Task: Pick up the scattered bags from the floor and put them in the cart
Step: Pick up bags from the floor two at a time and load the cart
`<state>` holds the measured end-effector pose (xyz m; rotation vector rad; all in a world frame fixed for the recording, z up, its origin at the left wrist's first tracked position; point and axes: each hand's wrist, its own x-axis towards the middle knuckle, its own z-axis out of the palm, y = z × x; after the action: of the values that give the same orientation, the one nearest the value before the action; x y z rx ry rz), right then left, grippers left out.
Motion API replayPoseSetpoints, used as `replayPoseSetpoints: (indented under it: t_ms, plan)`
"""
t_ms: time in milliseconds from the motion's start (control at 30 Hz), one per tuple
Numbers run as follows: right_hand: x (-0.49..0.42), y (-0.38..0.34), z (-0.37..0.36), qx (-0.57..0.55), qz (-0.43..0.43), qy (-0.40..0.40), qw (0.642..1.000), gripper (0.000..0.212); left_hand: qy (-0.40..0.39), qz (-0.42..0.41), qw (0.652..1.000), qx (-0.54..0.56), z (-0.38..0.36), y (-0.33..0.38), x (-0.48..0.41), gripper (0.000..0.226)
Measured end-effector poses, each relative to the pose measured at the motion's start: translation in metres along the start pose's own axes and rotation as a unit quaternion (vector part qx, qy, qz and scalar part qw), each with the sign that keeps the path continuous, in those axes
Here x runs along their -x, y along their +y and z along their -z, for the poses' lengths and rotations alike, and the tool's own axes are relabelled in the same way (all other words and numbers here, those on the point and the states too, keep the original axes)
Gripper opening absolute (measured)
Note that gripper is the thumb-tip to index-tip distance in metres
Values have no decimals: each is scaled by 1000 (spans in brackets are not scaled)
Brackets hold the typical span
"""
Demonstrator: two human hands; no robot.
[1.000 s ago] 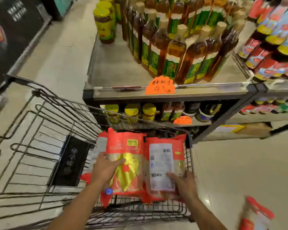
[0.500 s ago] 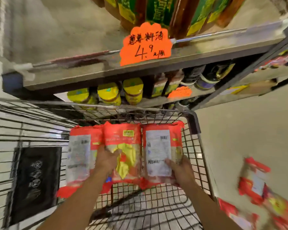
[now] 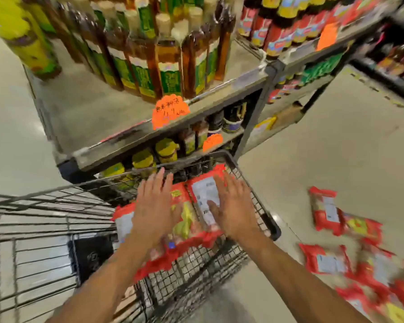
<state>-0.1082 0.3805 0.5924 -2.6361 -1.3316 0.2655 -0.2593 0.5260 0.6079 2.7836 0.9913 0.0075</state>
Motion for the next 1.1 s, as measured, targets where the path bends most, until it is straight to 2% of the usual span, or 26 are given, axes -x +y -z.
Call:
replayPoseSetpoints:
  t_ms: [167, 333, 533, 667, 767, 867, 967, 1100]
  plan:
    - [86, -15, 85, 37, -64, 140, 987, 66, 77, -133, 987, -52, 87, 52, 37, 77]
    - [205, 12, 135, 78, -186, 169, 965, 71, 88, -266, 957, -72, 128, 137, 91, 79]
    - [372, 88, 166, 92, -353, 206, 908, 74, 78, -434, 897, -44, 124, 282, 172, 79]
    - [479, 139, 165, 89, -434, 236, 865, 70, 65, -514, 855, -10, 105, 371, 236, 76]
    - [547, 183, 159, 66, -484, 230, 842, 74, 59, -558, 828, -19, 83, 431, 281, 75]
    - [603, 221, 153, 49, -511, 211, 832, 80, 46, -575, 816, -42, 54, 488, 313, 74]
    - [646, 260, 142, 48, -511, 208, 833, 77, 40, -590, 804, -59, 25, 536, 338, 75]
    - [670, 307, 122, 15, -516, 162, 841, 76, -5, -588, 806, -61, -8, 585, 354, 76]
